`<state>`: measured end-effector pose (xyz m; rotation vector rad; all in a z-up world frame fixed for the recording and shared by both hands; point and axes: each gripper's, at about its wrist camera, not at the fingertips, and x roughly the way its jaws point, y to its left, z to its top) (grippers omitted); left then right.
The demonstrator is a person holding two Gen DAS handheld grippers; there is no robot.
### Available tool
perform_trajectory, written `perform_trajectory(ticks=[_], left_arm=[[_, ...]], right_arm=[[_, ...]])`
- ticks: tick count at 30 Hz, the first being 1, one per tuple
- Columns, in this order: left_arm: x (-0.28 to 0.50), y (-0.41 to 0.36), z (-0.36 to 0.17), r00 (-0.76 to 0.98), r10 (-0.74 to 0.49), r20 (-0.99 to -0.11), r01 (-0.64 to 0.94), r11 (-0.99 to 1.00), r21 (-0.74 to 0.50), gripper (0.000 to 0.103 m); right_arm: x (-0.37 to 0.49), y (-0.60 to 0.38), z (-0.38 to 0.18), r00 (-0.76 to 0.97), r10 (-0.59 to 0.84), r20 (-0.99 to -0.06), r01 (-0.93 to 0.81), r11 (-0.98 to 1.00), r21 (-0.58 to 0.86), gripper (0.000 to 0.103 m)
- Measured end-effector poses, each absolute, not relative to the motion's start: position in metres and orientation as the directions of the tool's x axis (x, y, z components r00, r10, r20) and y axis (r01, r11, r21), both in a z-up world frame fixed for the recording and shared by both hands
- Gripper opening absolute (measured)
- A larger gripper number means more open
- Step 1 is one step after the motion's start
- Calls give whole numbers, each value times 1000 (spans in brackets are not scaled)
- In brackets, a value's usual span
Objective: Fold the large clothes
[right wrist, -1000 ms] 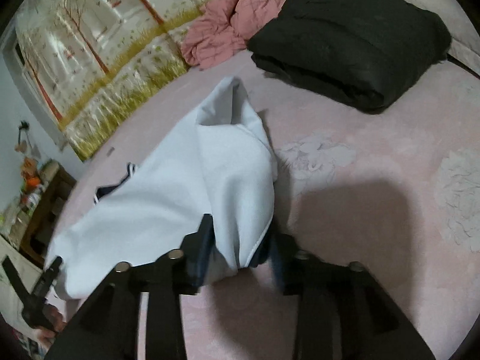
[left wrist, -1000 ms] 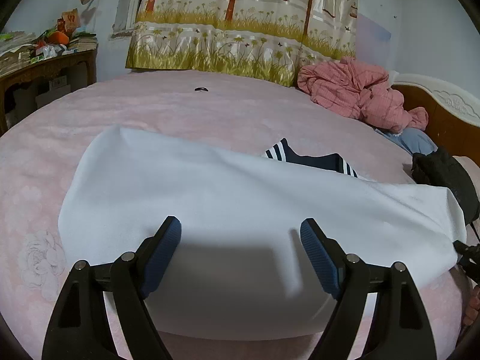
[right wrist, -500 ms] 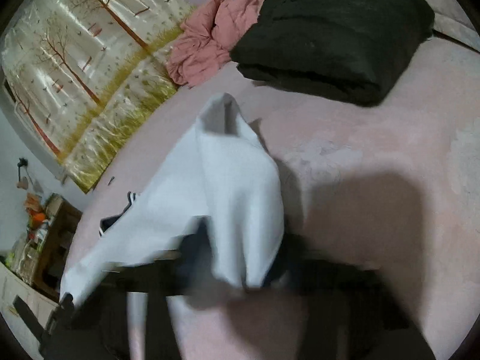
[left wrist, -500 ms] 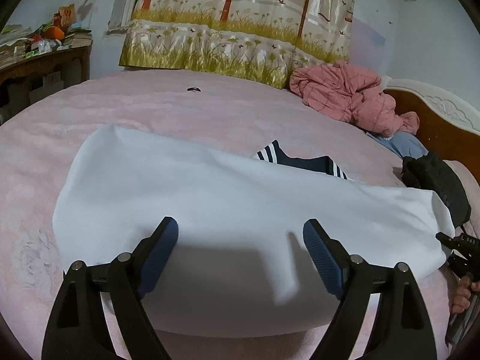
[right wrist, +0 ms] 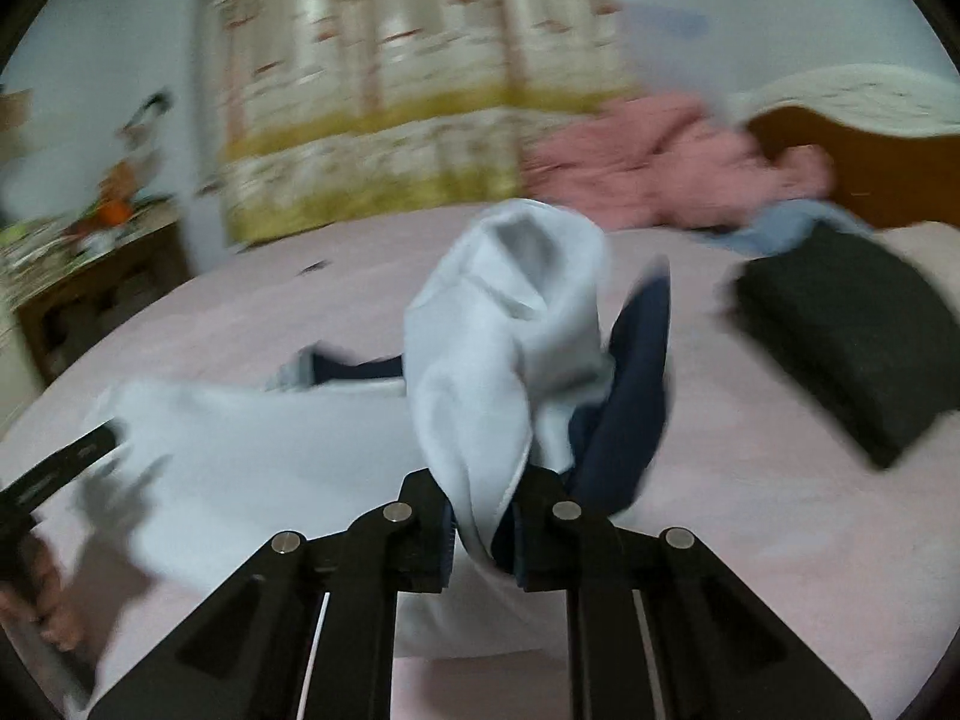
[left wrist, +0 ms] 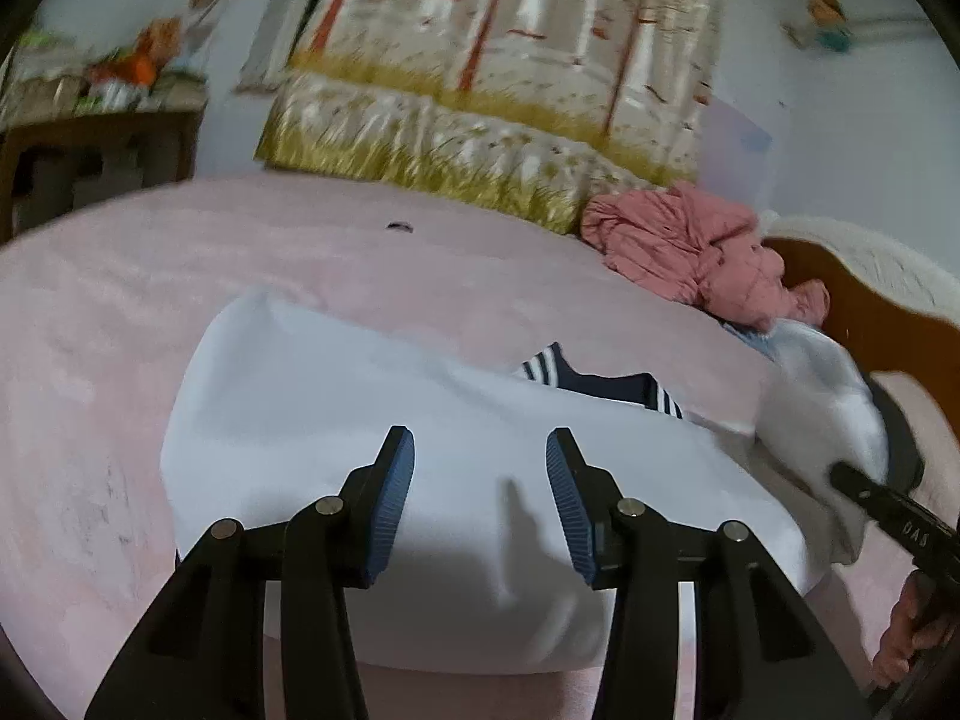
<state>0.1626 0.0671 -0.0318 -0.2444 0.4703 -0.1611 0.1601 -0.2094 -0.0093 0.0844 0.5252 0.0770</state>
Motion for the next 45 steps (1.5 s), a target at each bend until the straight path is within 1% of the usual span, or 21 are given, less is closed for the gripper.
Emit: perform_trajectory(ticks=[2, 5, 6, 8, 9, 11, 14, 17, 20, 22, 25, 28, 31, 34, 36, 38, 39, 40, 41, 42, 45], left_arm=[[163, 63, -33, 877, -210, -433, 105, 962, -252, 44], [173, 66, -41, 844, -240, -480, 107, 951, -289, 44], [174, 69, -42, 841, -240, -486, 99, 950, -297, 44], [174, 71, -42, 841, -248, -481, 104, 946, -307, 44], [173, 71, -42, 842, -250, -478, 108, 947, -304, 44], [172, 68, -42, 841, -252, -479, 117, 949, -293, 45], [172, 69, -43, 837, -254, -485, 116, 948, -297, 45], [172, 74, -44, 837, -258, -483, 109, 943, -315, 46], [171, 75, -44, 838, -258, -481, 112, 944, -310, 47], [171, 74, -44, 839, -255, -480, 116, 947, -300, 48], [170, 71, -43, 842, -255, -476, 129, 951, -281, 49], [170, 71, -43, 841, -256, -477, 130, 951, -282, 50], [171, 70, -42, 838, -257, -481, 126, 949, -288, 51], [171, 68, -43, 836, -257, -485, 127, 950, -285, 51], [170, 67, -43, 836, -257, -485, 130, 951, -280, 51], [170, 66, -42, 837, -257, -483, 132, 951, -278, 51], [169, 66, -43, 838, -257, -482, 131, 951, -279, 51], [169, 65, -43, 837, -257, -482, 131, 951, -280, 51], [169, 66, -43, 837, -257, -482, 131, 951, -279, 51], [169, 66, -43, 838, -258, -482, 132, 951, -279, 51], [169, 63, -42, 839, -261, -477, 140, 951, -274, 50]], right_arm=[[164, -186, -21, 815, 190, -548, -132, 981, 143, 15], [172, -167, -35, 793, 150, -590, -114, 989, 98, 16], [170, -166, -35, 797, 145, -587, -111, 989, 93, 19], [160, -170, -29, 803, 230, -549, -175, 973, 152, 36], [155, -169, -26, 792, 283, -541, -218, 959, 182, 49], [144, -160, -24, 767, 361, -530, -295, 932, 209, 50], [126, -155, -22, 767, 370, -524, -315, 929, 196, 51], [107, -177, -9, 798, 380, -467, -296, 923, 246, 51], [97, -212, 9, 894, 235, -382, -165, 964, 206, 68], [102, -230, 14, 915, 110, -387, -49, 985, 163, 69], [134, -248, 7, 862, 3, -507, 77, 988, 135, 69], [156, -282, -8, 833, 96, -544, 116, 933, 341, 69], [172, -305, -17, 826, 238, -511, 90, 839, 537, 69], [184, -305, -24, 800, 279, -532, 81, 827, 556, 72], [190, -294, -27, 784, 258, -564, 75, 863, 499, 74], [194, -280, -29, 788, 208, -580, 85, 895, 437, 69], [193, -274, -28, 799, 172, -576, 92, 912, 400, 49], [196, -267, -26, 808, 161, -567, 81, 923, 377, 38], [193, -261, -23, 816, 139, -561, 69, 940, 335, 33], [187, -254, -19, 823, 116, -556, 59, 956, 286, 27], [165, -240, -9, 850, 133, -510, -9, 971, 238, 26]])
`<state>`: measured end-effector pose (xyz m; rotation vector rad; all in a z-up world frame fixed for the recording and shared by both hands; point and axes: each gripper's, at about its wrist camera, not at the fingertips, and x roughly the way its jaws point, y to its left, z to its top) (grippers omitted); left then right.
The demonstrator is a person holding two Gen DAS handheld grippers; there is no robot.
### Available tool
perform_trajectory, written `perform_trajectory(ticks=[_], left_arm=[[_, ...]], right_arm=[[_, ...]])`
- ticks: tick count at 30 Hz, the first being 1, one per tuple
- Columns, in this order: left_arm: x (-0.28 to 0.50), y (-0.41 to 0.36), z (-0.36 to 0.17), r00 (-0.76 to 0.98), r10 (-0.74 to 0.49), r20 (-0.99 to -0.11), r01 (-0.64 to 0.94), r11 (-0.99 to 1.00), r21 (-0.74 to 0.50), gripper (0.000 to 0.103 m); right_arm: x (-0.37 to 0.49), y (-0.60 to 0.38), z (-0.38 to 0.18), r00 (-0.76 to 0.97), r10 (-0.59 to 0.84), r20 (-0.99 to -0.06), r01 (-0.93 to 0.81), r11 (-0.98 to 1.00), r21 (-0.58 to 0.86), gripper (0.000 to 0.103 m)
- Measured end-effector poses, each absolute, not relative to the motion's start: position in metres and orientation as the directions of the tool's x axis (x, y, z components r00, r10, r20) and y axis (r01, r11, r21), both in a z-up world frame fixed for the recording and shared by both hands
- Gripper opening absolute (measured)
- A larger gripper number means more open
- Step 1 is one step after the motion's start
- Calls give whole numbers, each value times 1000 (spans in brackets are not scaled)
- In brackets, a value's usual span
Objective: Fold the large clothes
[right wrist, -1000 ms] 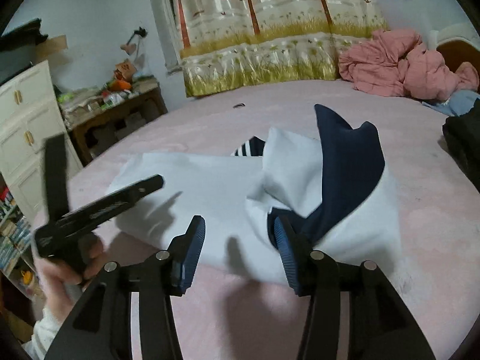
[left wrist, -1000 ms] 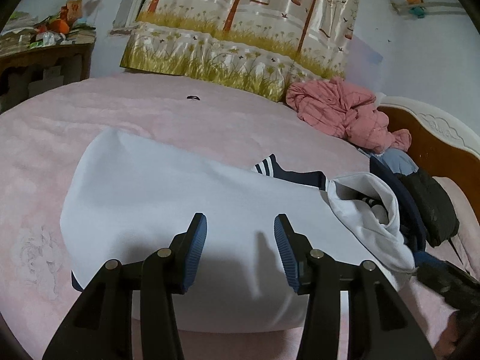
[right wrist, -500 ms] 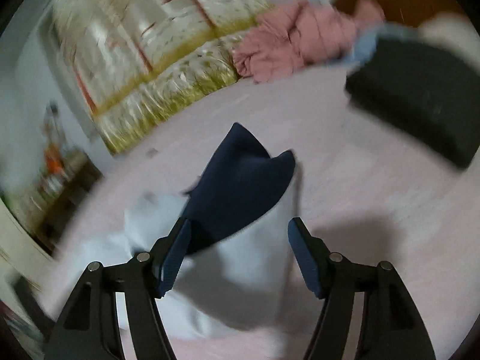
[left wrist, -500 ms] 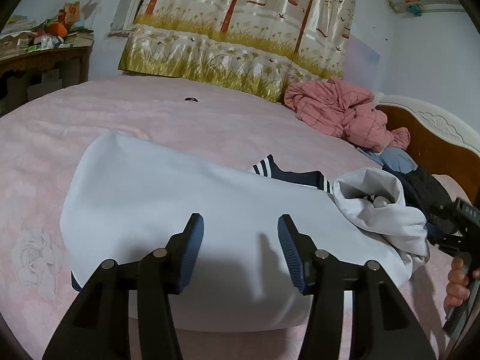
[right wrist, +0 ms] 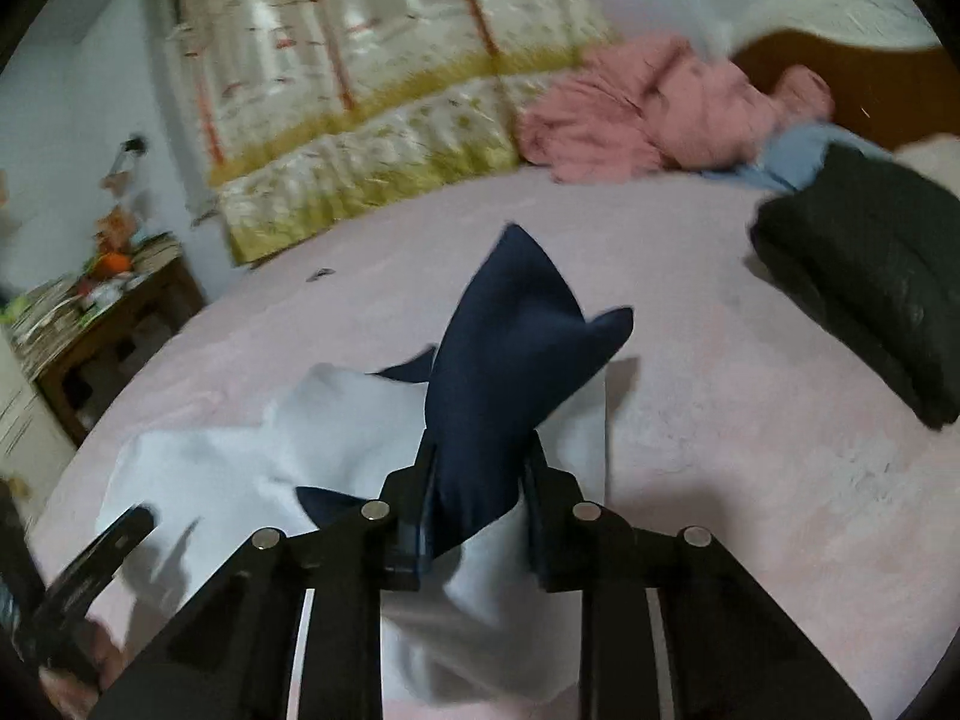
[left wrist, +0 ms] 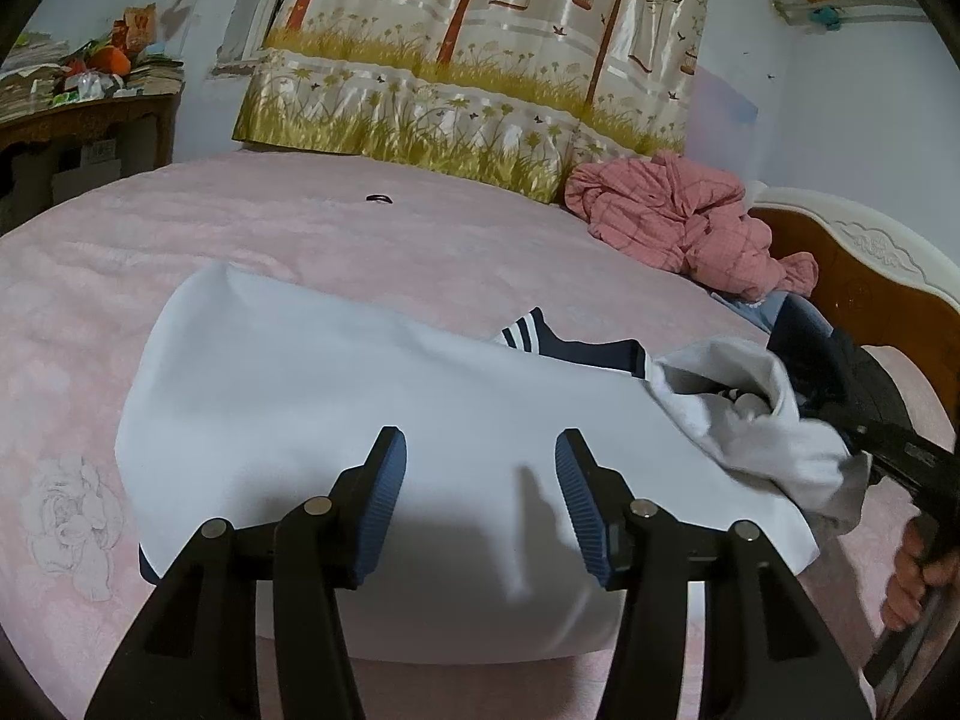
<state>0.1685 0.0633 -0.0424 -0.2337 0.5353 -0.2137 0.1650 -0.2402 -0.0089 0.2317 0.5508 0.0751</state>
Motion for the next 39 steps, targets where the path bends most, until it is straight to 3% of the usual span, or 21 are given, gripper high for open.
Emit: perform_trajectory(ticks=[3, 6, 8, 10, 12, 19, 23, 26, 28, 34, 35, 37, 38, 39], left_arm=[[166, 58, -41, 842, -261, -472, 152, 955, -256, 50], [164, 53, -39, 844, -263, -467, 166, 957, -240, 51], [164, 53, -39, 842, -268, -468, 171, 955, -241, 51], [165, 55, -40, 838, -275, -471, 171, 952, -252, 51], [167, 56, -41, 835, -277, -476, 166, 951, -261, 52], [160, 51, -37, 842, -309, -443, 218, 945, -245, 52], [151, 30, -18, 769, -514, -379, 429, 856, -289, 53], [161, 6, -5, 689, -596, -413, 484, 802, -350, 53], [174, -12, 1, 646, -622, -442, 486, 782, -390, 57], [216, -66, 0, 547, -637, -543, 469, 770, -432, 56], [219, -72, -2, 538, -644, -544, 473, 765, -438, 53], [220, -83, -4, 523, -663, -536, 498, 748, -439, 13], [215, -82, -6, 541, -660, -522, 506, 751, -425, 6], [209, -80, -3, 577, -650, -494, 513, 759, -400, 6]], right_arm=[[144, -216, 1, 863, 184, -470, -127, 980, 152, 26], [140, -188, -4, 827, 234, -512, -248, 968, 41, 29], [144, -177, -14, 799, 230, -556, -278, 961, -1, 38], [145, -175, -18, 798, 227, -559, -276, 961, -4, 57], [138, -177, -17, 788, 281, -548, -308, 950, 44, 63], [132, -196, -19, 750, 409, -521, -376, 910, 174, 63], [136, -226, -24, 716, 538, -445, -392, 837, 381, 64], [133, -221, -27, 717, 521, -463, -415, 853, 316, 61], [131, -216, -29, 734, 482, -479, -407, 876, 260, 50], [122, -212, -31, 772, 415, -481, -379, 909, 176, 47], [120, -210, -31, 782, 396, -481, -371, 916, 151, 47], [116, -206, -30, 798, 366, -478, -354, 928, 118, 47], [113, -206, -29, 806, 353, -475, -346, 932, 106, 47], [112, -206, -28, 811, 345, -473, -340, 935, 101, 47]])
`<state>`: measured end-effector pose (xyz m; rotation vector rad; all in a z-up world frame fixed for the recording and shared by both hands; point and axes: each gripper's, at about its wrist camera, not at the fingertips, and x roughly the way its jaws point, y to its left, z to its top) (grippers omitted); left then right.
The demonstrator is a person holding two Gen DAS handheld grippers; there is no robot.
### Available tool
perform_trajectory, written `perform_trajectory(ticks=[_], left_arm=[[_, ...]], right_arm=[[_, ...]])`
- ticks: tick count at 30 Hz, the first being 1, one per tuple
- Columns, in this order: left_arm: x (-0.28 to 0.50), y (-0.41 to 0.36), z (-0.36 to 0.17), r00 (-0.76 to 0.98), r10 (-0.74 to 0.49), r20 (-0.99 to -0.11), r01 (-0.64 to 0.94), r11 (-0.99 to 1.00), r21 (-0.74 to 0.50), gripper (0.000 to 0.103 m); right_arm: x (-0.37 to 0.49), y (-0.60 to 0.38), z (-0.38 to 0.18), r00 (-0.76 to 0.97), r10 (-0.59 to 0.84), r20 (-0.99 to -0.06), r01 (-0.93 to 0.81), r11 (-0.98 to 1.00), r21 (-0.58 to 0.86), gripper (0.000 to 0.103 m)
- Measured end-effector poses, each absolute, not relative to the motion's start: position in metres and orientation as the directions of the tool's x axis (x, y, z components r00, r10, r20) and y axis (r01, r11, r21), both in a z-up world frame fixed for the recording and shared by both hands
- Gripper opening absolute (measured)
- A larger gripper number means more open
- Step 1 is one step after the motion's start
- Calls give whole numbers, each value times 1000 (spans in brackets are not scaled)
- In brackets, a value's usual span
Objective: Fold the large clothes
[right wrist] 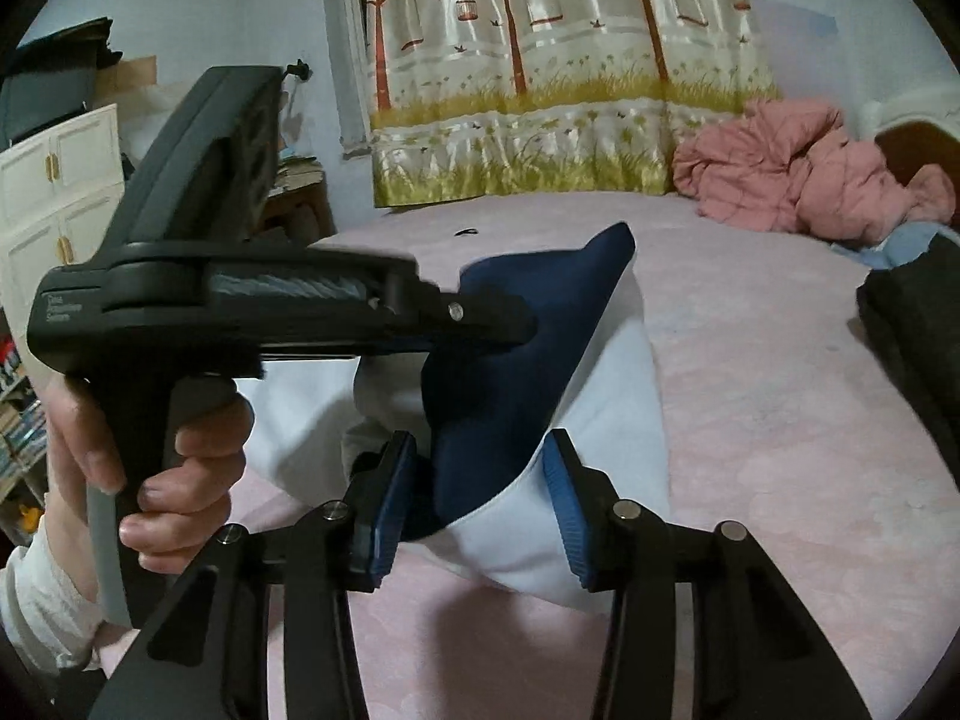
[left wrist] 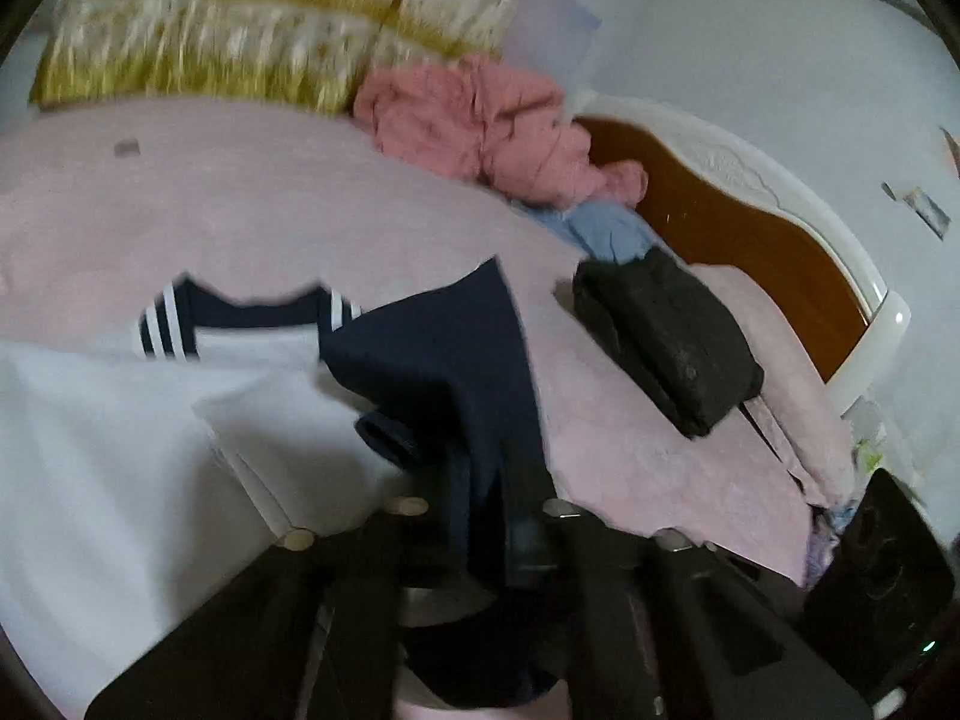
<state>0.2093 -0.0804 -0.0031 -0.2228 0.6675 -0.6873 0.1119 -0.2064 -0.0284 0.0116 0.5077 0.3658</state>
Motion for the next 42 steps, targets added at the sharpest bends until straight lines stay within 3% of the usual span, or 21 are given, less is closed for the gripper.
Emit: perform_trajectory(ticks=[3, 7, 9, 12, 15, 25, 29, 30, 31, 34, 37, 38, 39, 40, 42], left_arm=[[198, -76, 5, 686, -562, -462, 483, 827, -289, 6], [209, -70, -11, 669, -506, -544, 416, 862, -290, 6], [213, -65, -25, 656, -479, -583, 382, 877, -290, 6], [216, -58, -39, 655, -448, -609, 359, 893, -271, 7], [216, -54, -47, 644, -444, -623, 354, 895, -272, 8], [229, -63, -52, 640, -458, -617, 398, 884, -244, 10], [225, -45, -46, 647, -502, -574, 398, 864, -307, 14], [218, -39, -41, 670, -491, -557, 380, 871, -311, 19], [207, -30, -34, 713, -456, -532, 343, 889, -302, 31], [172, -2, -12, 852, -247, -462, 195, 968, -159, 63], [148, 40, -7, 893, -88, -442, 49, 994, -99, 66], [139, 57, -11, 897, -25, -442, -10, 997, -75, 70], [133, 72, -19, 893, 29, -449, -60, 997, -54, 83], [128, 86, -27, 883, 60, -466, -92, 995, -47, 86], [122, 115, -43, 843, -5, -538, -68, 991, -116, 86]], right_arm=[[104, -216, -23, 828, 333, -450, -311, 942, 124, 47], [100, -232, -14, 897, 191, -398, -151, 980, 130, 47], [112, -238, -13, 892, 171, -419, -113, 981, 159, 47], [134, -230, -25, 806, 276, -524, -207, 960, 187, 47], [128, -210, -37, 816, 214, -538, -210, 975, 68, 49], [134, -188, -43, 799, 122, -589, -180, 983, -41, 54], [142, -198, -44, 785, 148, -602, -156, 987, 39, 55], [143, -198, -44, 785, 155, -600, -160, 986, 46, 55], [142, -198, -43, 786, 158, -597, -163, 986, 46, 55], [139, -196, -44, 793, 147, -592, -163, 986, 26, 55], [139, -197, -45, 796, 151, -587, -164, 986, 31, 55], [139, -197, -45, 795, 151, -587, -164, 986, 30, 55], [139, -197, -45, 795, 150, -587, -164, 986, 29, 55], [139, -197, -45, 796, 148, -588, -164, 986, 27, 55], [139, -197, -46, 796, 146, -588, -163, 986, 24, 55]])
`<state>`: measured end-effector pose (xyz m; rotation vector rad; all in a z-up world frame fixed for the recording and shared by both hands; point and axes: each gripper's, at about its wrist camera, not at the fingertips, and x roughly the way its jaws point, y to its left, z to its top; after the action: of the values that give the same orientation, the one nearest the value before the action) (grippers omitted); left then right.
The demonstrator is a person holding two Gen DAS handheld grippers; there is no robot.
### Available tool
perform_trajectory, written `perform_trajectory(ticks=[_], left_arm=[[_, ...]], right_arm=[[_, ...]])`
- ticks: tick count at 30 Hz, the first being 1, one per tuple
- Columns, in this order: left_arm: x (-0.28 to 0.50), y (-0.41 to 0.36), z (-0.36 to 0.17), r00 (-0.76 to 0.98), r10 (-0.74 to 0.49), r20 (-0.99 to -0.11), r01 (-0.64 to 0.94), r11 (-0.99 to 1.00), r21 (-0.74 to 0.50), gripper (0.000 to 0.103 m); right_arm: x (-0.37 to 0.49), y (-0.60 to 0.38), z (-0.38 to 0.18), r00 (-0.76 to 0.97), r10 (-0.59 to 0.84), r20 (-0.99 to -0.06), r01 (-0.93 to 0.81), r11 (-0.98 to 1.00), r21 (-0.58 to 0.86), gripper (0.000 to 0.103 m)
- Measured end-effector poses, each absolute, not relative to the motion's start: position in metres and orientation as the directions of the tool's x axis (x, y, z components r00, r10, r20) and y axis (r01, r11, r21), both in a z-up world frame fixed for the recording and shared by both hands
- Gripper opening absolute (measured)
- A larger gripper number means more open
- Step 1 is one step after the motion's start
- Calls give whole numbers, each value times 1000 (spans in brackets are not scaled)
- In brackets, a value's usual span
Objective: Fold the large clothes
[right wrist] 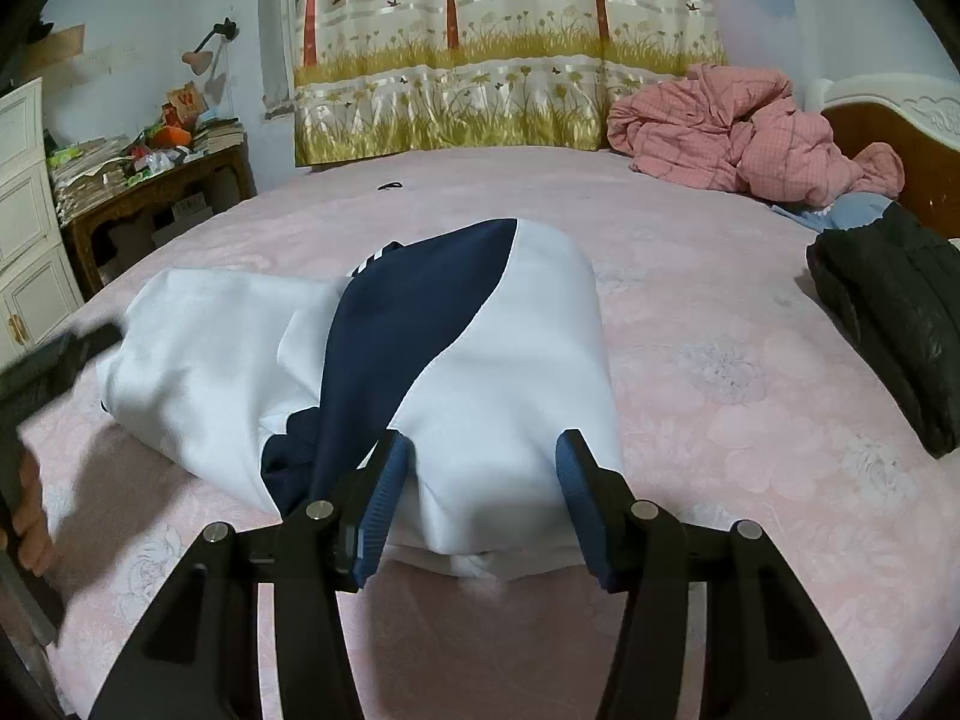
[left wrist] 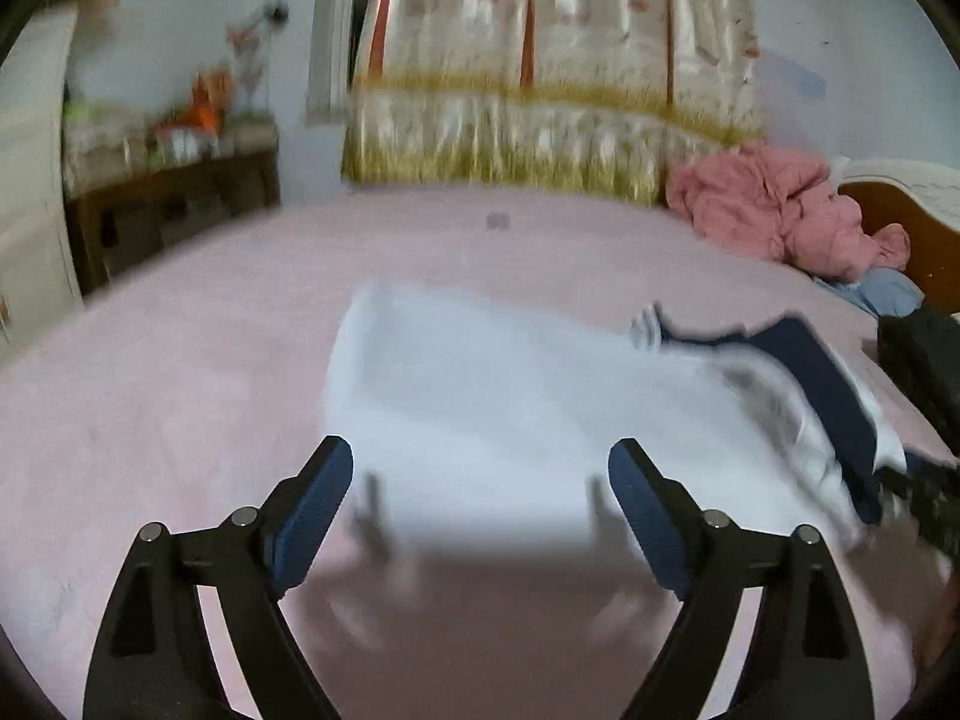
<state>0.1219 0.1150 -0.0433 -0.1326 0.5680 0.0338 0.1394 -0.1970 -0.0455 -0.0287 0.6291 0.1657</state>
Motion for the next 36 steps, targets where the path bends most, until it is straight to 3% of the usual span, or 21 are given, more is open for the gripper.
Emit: perform_trajectory(ticks=[3, 6, 8, 13, 16, 18, 27, 30, 34, 36], left_arm=[[129, 158, -61, 755, -258, -603, 2, 920, -392, 86], [149, 185, -84, 665, -459, -589, -23, 776, -630, 85], [154, 188, -83, 685, -436, -583, -44, 775, -631, 76], [176, 180, -86, 692, -405, -598, -75, 783, -617, 76], [199, 158, -88, 658, -317, -683, -53, 885, -462, 66], [207, 158, -86, 650, -299, -699, -60, 896, -440, 64], [161, 163, -86, 682, -246, -689, -198, 844, -498, 79], [159, 168, -88, 651, -311, -692, -207, 804, -557, 80], [157, 163, -91, 570, -575, -587, -108, 656, -747, 78], [164, 149, -96, 542, -628, -559, -76, 626, -776, 78]], right_arm=[[139, -195, -44, 798, 136, -587, -159, 987, 12, 55], [137, -194, -44, 801, 127, -585, -156, 988, 0, 55], [137, -194, -44, 801, 130, -585, -158, 987, 3, 55], [137, -192, -44, 802, 130, -583, -156, 988, 5, 55], [136, -192, -43, 803, 126, -583, -155, 988, 1, 55], [137, -192, -43, 803, 124, -583, -153, 988, -2, 55], [137, -193, -42, 804, 145, -577, -157, 987, 30, 55], [137, -194, -42, 805, 142, -576, -155, 988, 27, 55], [138, -194, -42, 804, 147, -576, -157, 987, 33, 55], [137, -193, -43, 805, 145, -576, -155, 987, 33, 55]])
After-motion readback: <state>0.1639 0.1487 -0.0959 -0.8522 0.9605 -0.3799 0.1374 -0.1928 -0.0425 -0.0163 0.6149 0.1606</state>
